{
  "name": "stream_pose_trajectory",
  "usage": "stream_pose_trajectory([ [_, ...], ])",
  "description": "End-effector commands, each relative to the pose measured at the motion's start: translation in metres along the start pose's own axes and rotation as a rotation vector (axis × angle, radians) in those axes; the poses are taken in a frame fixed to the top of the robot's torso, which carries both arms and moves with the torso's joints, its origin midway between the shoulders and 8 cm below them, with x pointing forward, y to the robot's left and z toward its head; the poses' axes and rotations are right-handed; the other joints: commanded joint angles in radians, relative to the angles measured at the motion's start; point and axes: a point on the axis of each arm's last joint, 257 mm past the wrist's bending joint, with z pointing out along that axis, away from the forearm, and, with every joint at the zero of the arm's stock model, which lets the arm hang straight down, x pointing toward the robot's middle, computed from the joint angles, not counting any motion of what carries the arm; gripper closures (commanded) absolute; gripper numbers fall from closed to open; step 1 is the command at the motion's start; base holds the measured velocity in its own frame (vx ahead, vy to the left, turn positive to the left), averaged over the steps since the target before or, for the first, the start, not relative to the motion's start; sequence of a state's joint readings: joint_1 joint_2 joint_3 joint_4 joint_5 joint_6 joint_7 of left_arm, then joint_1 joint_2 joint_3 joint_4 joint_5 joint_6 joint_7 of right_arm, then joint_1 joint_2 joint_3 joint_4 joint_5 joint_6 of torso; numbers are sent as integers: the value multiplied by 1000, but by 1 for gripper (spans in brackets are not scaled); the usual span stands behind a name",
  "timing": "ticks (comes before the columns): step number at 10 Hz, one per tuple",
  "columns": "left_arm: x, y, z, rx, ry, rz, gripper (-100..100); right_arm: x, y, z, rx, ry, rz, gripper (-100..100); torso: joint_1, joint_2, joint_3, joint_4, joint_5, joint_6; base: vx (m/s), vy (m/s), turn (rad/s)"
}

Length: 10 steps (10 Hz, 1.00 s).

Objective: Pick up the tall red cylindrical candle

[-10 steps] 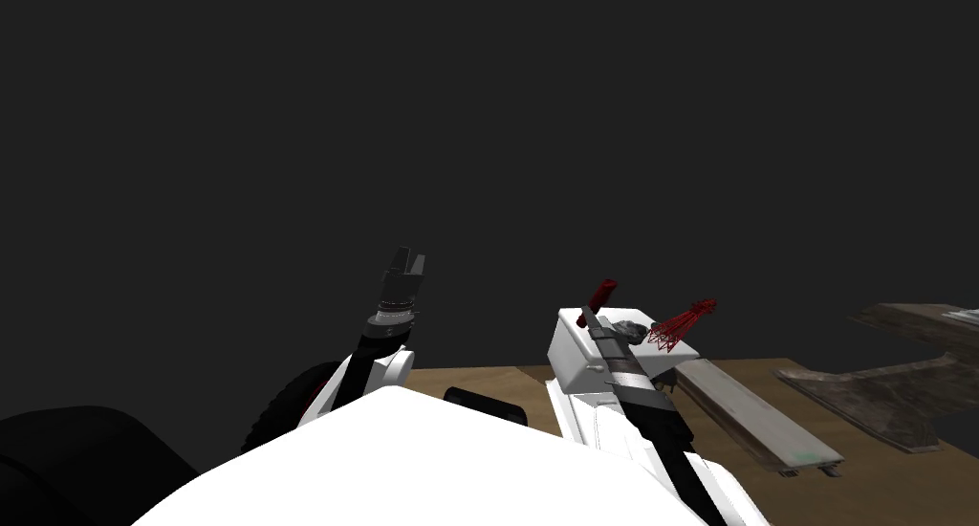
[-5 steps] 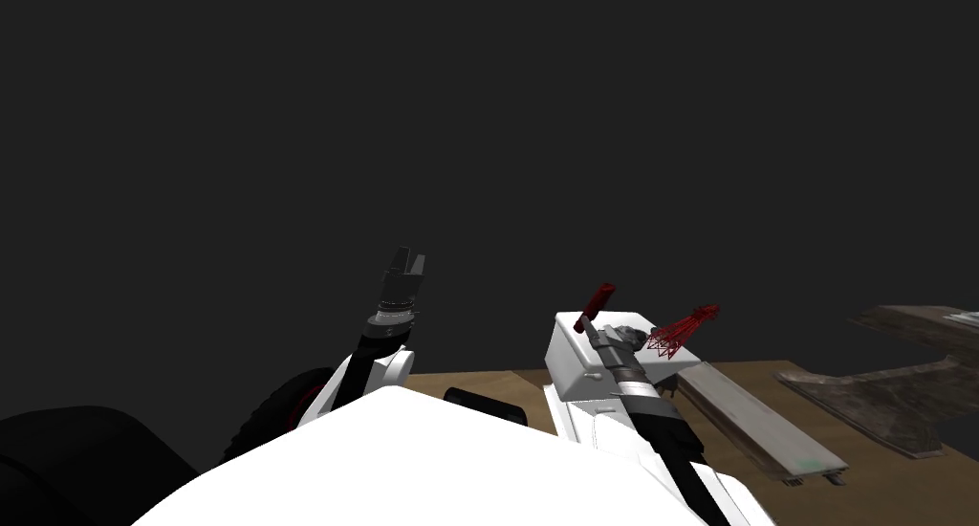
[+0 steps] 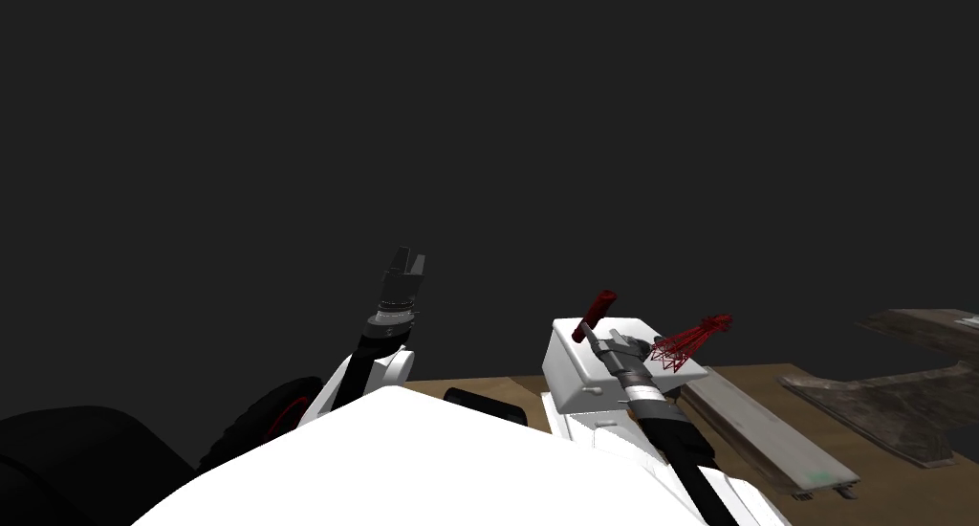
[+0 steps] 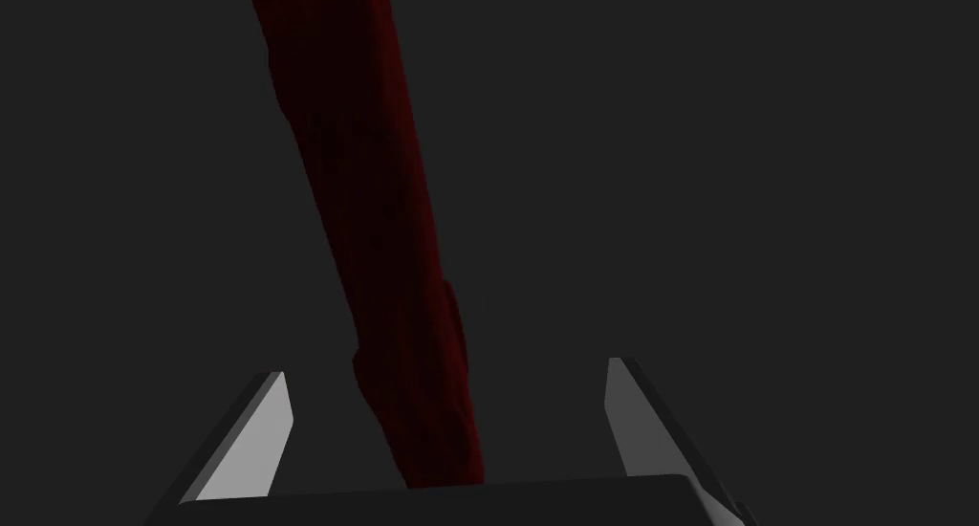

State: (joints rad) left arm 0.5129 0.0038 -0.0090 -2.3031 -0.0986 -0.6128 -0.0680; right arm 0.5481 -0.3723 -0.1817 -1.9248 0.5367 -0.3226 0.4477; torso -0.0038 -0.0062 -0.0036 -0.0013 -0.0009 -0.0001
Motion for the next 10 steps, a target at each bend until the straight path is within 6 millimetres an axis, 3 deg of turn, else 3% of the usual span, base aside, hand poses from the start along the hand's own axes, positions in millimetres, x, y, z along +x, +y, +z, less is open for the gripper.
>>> stream_pose_trajectory([
  [1, 0, 0, 0, 0, 0, 0, 0, 5, -5, -1, 2, 26, -69, -100, 0, 0, 0, 0, 0, 0, 89, -40, 5],
  [3, 0, 0, 0, 0, 0, 0, 0, 5, -5, 0, 0, 29, -79, -100, 2, 0, 0, 0, 0, 0, 66, -21, 8],
  [4, 0, 0, 0, 0, 0, 0, 0, 6, -6, 0, 1, 31, -86, 0, 3, 3, 1, 0, 1, 0, 8, -3, 1],
  [5, 0, 0, 0, 0, 0, 0, 0, 6, -6, 0, 1, 31, -85, -100, 4, 5, 3, 1, 1, 0, 0, 0, 0],
  [6, 0, 0, 0, 0, 0, 0, 0, 6, -6, 0, 1, 31, -85, 100, 4, 6, 3, 1, 1, 0, 0, 0, 0],
  [10, 0, 0, 0, 0, 0, 0, 0, 5, -6, 0, 1, 31, -86, 100, 5, 6, 3, 1, 1, -1, 0, 0, 0],
])
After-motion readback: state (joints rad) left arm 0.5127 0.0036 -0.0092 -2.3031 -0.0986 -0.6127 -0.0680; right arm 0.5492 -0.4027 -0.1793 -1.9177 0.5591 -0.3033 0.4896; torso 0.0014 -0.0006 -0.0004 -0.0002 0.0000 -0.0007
